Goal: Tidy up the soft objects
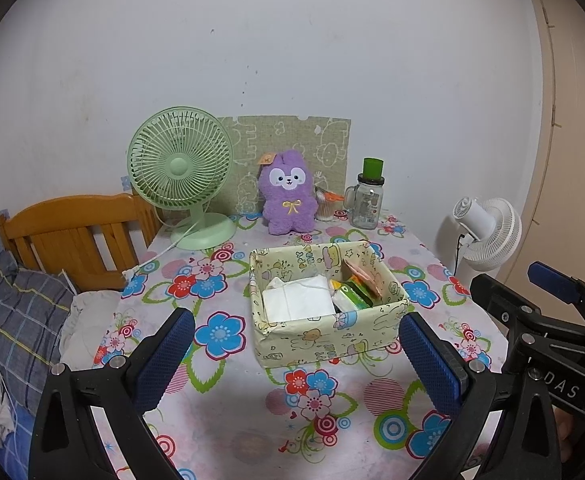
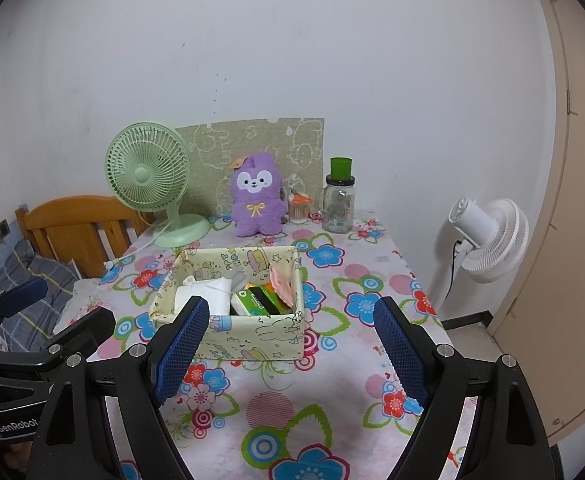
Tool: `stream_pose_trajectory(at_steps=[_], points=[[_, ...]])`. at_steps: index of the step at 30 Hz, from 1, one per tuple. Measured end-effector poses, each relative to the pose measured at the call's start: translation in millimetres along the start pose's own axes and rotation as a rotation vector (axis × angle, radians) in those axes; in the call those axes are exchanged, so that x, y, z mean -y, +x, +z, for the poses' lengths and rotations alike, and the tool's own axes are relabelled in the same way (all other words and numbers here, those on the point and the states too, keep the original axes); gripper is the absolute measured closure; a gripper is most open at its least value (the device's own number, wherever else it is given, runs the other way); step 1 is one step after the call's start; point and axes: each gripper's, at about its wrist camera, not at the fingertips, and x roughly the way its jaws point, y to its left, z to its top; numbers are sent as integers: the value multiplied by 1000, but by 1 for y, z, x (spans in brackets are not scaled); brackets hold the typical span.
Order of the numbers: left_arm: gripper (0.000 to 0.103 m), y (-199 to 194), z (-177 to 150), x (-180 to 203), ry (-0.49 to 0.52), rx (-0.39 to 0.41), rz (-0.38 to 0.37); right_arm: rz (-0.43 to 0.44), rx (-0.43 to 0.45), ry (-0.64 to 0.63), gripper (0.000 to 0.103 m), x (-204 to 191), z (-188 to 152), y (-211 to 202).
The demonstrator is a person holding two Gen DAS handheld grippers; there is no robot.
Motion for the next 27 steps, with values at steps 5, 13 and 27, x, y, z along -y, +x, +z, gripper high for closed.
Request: stream_pose_trajectory(at_steps=[5, 13, 27], points=[[0, 0, 1, 0, -1, -1, 0, -1, 2, -3, 16, 0, 0, 0], [0, 2, 0, 1, 7, 1, -4, 1, 3, 8, 17, 1, 2, 2], [0, -1, -1, 2, 8, 7, 2, 8, 6, 19, 16, 4, 0, 2]])
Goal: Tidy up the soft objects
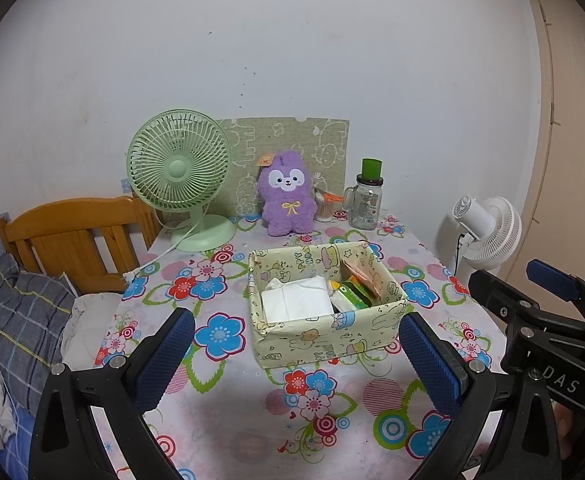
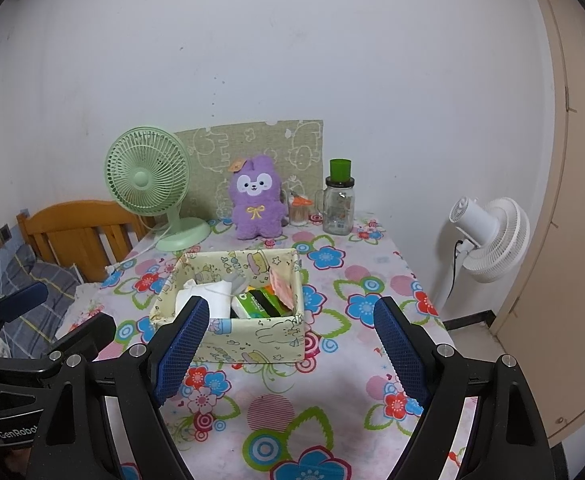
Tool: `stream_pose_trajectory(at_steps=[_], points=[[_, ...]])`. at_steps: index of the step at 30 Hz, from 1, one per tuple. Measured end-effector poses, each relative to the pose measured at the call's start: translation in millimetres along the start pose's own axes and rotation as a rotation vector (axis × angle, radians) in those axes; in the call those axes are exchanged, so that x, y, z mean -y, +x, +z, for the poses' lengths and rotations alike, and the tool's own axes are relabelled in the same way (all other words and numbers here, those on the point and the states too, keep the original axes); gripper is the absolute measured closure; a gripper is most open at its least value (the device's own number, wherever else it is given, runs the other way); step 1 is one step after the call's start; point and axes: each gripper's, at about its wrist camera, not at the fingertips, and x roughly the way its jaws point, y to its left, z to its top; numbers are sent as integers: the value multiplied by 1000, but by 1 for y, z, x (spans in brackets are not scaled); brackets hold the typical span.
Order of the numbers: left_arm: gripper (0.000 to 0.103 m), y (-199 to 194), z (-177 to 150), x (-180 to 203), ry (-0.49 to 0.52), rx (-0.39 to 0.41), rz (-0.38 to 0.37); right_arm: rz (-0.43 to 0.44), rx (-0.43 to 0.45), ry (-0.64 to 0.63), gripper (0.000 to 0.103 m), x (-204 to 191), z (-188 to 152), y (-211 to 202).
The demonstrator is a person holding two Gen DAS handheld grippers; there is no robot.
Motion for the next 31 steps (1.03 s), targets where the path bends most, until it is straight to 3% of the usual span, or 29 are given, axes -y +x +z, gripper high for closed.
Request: stream_pose_trajectory(at_steps=[31], points=[[0, -1, 2, 0, -2, 1, 51, 21, 17, 12, 16, 4, 0, -6]])
